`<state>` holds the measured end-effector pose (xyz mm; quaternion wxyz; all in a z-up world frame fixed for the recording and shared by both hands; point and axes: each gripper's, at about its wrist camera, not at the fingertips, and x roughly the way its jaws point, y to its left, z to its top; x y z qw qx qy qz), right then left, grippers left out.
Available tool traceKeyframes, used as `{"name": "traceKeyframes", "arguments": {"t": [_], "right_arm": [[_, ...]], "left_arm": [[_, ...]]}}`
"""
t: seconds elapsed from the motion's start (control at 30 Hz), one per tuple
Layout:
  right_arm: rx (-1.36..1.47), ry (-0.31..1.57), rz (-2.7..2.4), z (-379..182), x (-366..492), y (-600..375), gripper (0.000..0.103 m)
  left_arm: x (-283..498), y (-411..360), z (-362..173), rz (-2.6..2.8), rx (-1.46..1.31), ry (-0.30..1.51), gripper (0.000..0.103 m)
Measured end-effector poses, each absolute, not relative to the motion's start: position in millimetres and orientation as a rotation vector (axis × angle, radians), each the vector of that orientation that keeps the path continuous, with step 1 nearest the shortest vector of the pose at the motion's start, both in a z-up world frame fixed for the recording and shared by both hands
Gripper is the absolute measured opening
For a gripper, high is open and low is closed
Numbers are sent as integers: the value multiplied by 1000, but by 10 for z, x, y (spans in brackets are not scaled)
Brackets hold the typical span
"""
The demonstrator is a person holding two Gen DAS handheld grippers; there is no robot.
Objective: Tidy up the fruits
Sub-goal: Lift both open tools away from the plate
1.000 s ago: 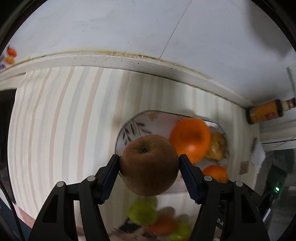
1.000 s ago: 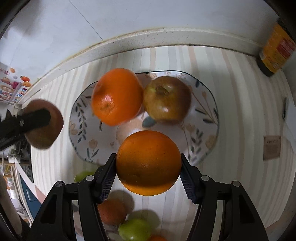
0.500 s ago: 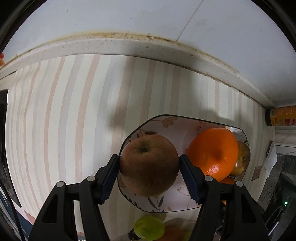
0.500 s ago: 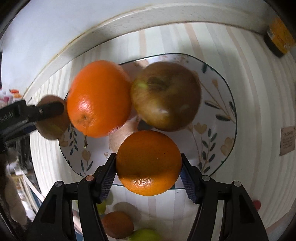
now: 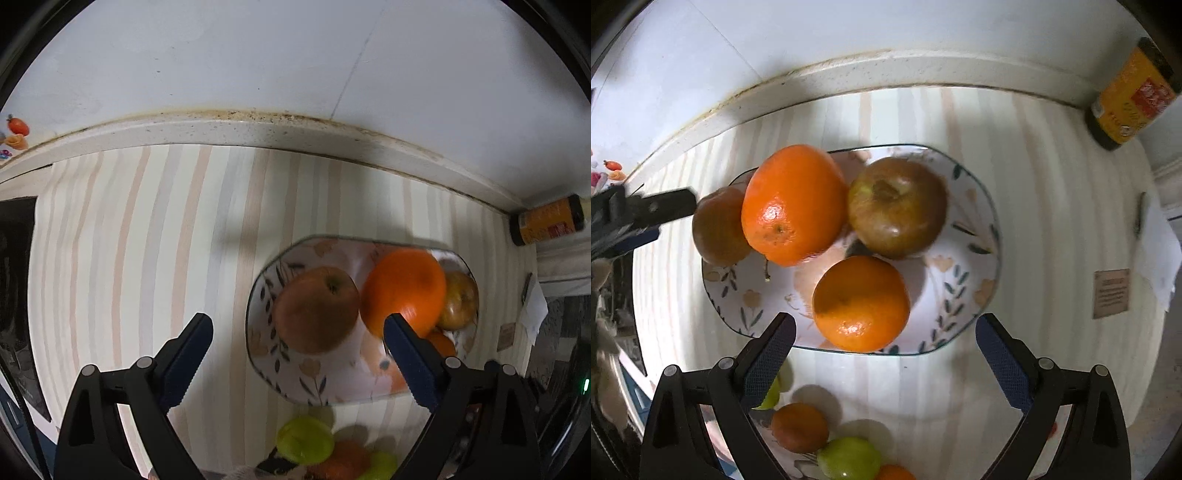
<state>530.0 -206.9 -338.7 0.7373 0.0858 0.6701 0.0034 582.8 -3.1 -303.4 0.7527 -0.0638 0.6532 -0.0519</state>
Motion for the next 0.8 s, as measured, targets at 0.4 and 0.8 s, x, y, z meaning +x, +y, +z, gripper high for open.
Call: {"name": "traceKeyframes", "arguments": {"t": [0.4, 0.8], "right_arm": [[133, 1318, -19, -2732, 4768, -2223, 100], [89, 1125, -21, -1852, 3855, -2183, 100]], "left_arm": [[4898, 45, -2457, -63, -67, 1268, 95], [4010, 14, -1777, -67, -36, 1088, 95]]}}
